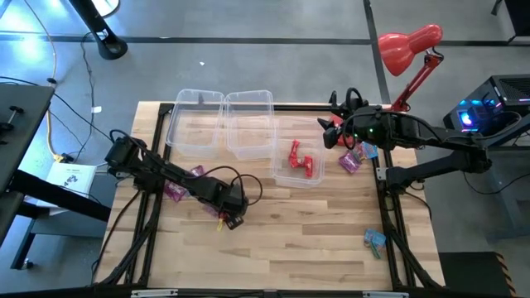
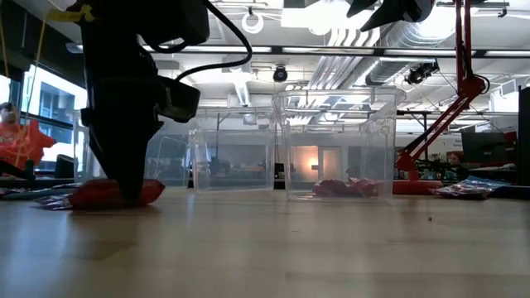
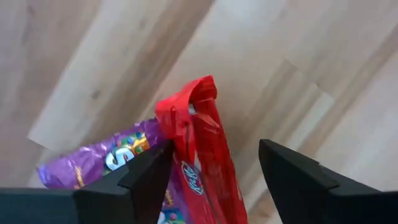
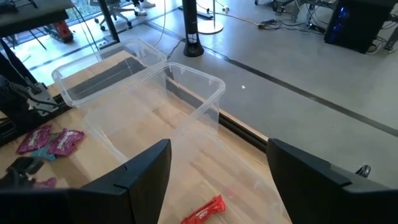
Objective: Sort candy
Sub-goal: Put the red candy into the top right transparent bin
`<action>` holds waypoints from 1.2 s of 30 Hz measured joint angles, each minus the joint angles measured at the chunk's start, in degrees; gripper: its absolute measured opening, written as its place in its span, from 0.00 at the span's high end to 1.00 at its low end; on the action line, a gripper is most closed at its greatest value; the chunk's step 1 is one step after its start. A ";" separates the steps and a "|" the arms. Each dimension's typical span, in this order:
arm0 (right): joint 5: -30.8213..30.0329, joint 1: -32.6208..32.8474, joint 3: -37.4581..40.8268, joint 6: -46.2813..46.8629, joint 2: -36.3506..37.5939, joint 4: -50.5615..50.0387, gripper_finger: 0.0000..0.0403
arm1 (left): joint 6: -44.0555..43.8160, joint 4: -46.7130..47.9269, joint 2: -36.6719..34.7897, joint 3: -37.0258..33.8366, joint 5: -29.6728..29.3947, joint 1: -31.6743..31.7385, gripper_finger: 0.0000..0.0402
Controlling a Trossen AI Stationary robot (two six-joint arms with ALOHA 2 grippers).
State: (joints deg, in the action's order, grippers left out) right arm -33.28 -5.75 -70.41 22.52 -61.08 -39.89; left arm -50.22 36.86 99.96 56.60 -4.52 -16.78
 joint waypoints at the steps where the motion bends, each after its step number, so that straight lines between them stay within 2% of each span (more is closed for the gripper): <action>1: 0.00 0.00 0.00 -0.01 0.00 -0.18 0.36 | -0.02 0.02 0.00 0.00 -0.78 0.00 0.47; 4: 0.00 0.00 0.00 -0.01 0.00 -0.19 0.36 | 0.04 0.28 0.00 0.00 -1.99 0.15 0.59; 9: 0.00 0.00 0.00 -0.01 0.00 -0.17 0.36 | 2.66 0.01 -0.04 0.00 -3.85 1.13 0.92; 10: 0.00 0.00 0.00 -0.01 0.00 -0.17 0.36 | 3.38 -0.21 -0.06 0.00 -4.08 1.41 0.95; 16: 0.00 0.00 0.00 -0.01 0.00 -0.17 0.36 | 6.41 1.12 -1.26 1.26 -3.70 3.44 0.98; 21: -0.76 0.02 0.00 -0.16 0.00 -0.17 0.36 | 13.05 0.77 -7.51 6.05 -4.30 5.22 0.99; 25: -0.79 0.01 0.00 -0.99 0.00 -0.16 0.36 | 21.72 -1.01 -14.53 11.02 -7.86 7.11 0.99; 29: -0.59 0.02 0.00 -0.51 0.00 -0.12 0.36 | 31.79 -9.83 -19.35 14.95 -10.85 10.67 0.99; 32: -0.57 0.02 0.00 -0.50 0.00 -0.05 0.36 | 36.94 -17.91 -19.45 16.61 -7.55 14.37 1.00; 36: -1.69 0.02 0.00 0.07 0.00 0.79 0.36 | 37.95 -23.12 -15.16 18.39 -0.55 18.50 1.00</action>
State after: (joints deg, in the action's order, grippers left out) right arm -34.97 -5.74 -70.41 22.58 -61.08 -39.10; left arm -12.27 13.74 84.80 74.99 -5.07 1.73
